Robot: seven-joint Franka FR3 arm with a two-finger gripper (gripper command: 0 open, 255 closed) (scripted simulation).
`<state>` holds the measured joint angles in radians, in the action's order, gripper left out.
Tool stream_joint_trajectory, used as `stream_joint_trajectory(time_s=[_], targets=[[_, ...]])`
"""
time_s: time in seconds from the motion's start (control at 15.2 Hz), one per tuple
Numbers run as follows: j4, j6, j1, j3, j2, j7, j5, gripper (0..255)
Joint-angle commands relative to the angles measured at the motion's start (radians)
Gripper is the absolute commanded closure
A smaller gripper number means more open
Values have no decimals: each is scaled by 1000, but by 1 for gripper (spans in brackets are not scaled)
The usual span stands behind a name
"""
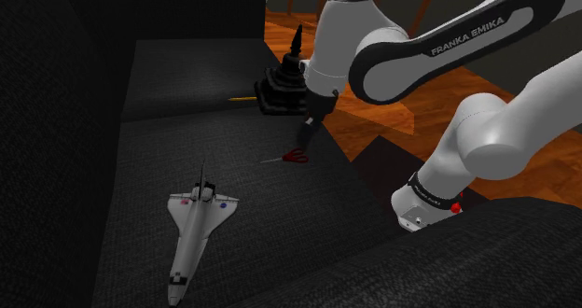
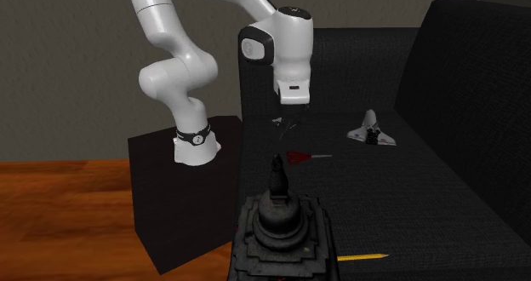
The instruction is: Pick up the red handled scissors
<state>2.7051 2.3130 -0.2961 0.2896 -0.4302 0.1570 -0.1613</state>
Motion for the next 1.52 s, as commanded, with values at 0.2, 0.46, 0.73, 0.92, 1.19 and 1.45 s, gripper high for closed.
stream_joint_trajectory(time_s=[0.2,0.46,0.73,0.92,1.19,1.45], targets=[[2,87,-8,25,82,8,-3,0],[23,157,-4,34,132,14,3,0],[24,172,-2,36,146,16,6,255],[25,173,-2,37,146,17,6,255],[26,174,-3,37,146,17,5,255],[11,114,-7,28,101,10,-1,255]])
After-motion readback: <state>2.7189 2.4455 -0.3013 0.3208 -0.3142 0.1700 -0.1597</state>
